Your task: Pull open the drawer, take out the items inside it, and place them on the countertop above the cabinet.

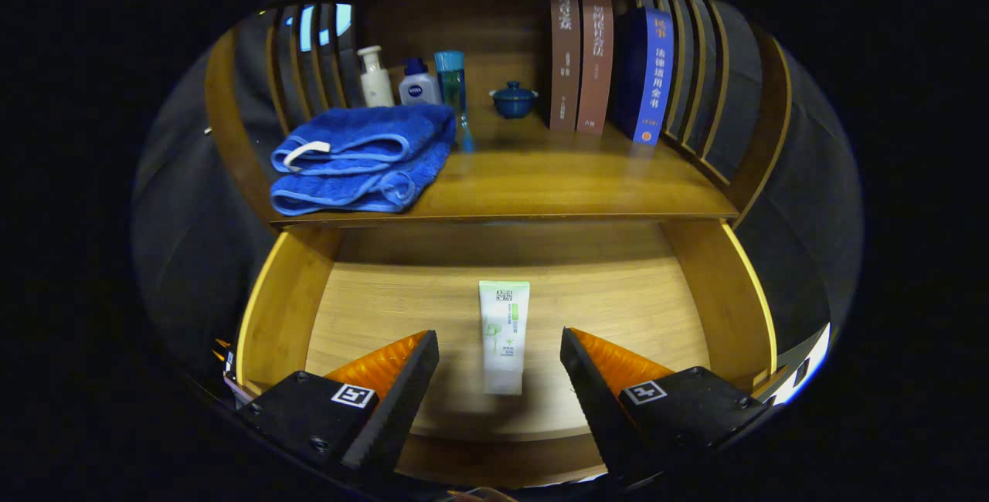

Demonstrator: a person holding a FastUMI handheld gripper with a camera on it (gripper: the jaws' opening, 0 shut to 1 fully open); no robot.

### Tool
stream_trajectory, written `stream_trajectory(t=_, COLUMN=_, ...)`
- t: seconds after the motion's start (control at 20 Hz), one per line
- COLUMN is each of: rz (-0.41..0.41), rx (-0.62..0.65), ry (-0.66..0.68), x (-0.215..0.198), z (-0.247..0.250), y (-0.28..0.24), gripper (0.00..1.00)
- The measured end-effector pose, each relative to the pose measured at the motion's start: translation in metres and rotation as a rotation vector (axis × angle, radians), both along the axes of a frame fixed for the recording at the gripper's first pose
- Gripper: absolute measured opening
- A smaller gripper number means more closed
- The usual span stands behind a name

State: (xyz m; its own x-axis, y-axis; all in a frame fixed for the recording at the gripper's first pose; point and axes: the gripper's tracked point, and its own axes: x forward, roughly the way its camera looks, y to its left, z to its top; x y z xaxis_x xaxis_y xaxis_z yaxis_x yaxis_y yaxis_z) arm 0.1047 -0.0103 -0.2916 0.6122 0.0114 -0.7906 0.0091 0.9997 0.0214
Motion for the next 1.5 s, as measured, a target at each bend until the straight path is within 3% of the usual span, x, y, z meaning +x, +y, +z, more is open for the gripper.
stream_trajectory(t=0.3, rz=-0.021, rx=0.013, ry=0.263, x=-0.008, z=-0.061, y=-0.005, gripper=1.00)
stream_trajectory(t=0.65, rz=-0.031, rx=0.006, ry=0.375, x=-0.012, z=-0.093, y=-0.008, gripper=0.99)
stream_trajectory(t=0.95, rz=0.002, rx=-0.020, ry=0.384, x=-0.009, z=-0.095, y=-0.010, gripper=0.52)
stream_trajectory(t=1.1, rz=0.010, rx=-0.019, ry=0.370, x=-0.008, z=-0.099, y=-0.011, gripper=0.45)
stream_trajectory(t=1.5, rz=0.035, rx=0.025, ry=0.336, x=-0.017, z=-0.091, y=-0.006, gripper=0.45)
